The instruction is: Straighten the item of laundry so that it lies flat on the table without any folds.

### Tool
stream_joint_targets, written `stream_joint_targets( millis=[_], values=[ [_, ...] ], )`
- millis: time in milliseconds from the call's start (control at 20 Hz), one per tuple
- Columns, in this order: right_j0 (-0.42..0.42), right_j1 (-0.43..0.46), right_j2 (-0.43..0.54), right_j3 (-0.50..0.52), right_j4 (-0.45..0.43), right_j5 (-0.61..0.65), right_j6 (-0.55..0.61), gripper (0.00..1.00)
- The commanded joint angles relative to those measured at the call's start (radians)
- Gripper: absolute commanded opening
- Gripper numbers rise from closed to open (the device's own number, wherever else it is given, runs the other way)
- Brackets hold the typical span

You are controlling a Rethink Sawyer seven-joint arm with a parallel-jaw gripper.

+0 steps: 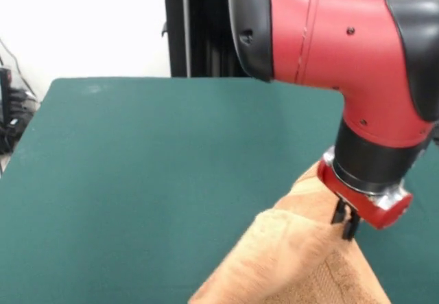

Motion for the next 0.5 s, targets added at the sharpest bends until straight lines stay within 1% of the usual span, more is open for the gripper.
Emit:
stream_joint_targets(
  millis=[50, 250, 400, 500],
  values=[
    [0.02, 0.077, 0.164, -0.034, 0.088, 0.007, 0.23, 0.0],
    [0.031, 0.063, 0.179, -0.036, 0.111, 0.012, 0.227, 0.0],
    [0.042, 0.04, 0.179, -0.028, 0.127, 0.033, 0.239, 0.0],
    [0.048, 0.043, 0.174, -0.04, 0.133, 0.038, 0.255, 0.0]
  ],
)
